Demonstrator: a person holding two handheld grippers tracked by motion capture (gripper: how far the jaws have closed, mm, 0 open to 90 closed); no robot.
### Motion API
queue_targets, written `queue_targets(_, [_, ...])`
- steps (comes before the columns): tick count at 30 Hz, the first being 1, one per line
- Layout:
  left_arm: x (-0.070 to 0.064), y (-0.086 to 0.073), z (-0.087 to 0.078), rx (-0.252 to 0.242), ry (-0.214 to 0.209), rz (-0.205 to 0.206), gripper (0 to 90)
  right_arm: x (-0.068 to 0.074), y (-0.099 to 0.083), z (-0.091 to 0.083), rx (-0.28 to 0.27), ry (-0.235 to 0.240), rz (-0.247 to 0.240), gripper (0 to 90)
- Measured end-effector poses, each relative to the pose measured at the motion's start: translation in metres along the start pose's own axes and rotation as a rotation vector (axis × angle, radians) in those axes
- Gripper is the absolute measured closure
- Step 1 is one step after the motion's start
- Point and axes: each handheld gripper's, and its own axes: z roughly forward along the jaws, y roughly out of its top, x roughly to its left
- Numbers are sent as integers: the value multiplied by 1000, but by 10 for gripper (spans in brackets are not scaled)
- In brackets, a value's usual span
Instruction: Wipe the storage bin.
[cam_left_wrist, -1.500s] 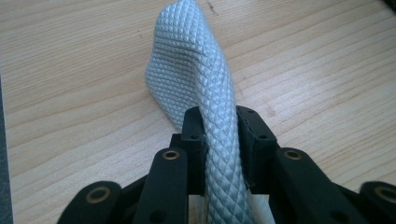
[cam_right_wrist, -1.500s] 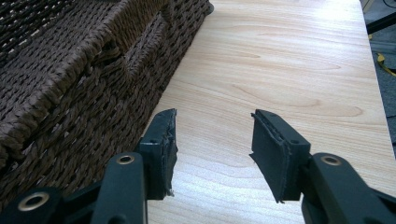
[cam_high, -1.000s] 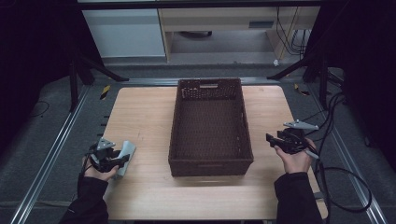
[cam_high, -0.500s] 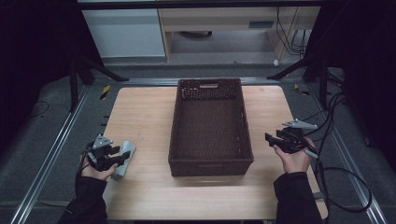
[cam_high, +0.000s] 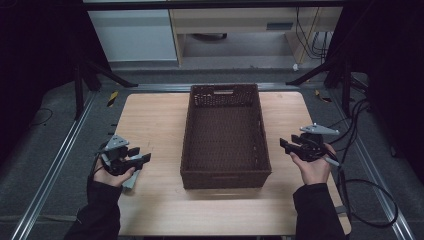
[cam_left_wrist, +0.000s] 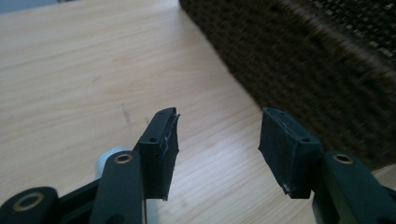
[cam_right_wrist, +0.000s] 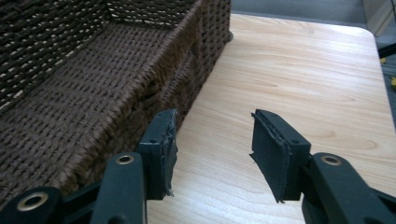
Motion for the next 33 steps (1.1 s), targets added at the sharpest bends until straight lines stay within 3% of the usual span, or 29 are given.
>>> queue_targets(14, [-50,36,19,-18,-97,70,475,22,18,11,-3,80,-37,546])
queue_targets(26, [-74,37,34,9,-150,85,499,36,18,23,18,133,-58,615])
queue_targets(33, [-79,34,44,42,-145,82,545,41,15,29,55,146,-83,687])
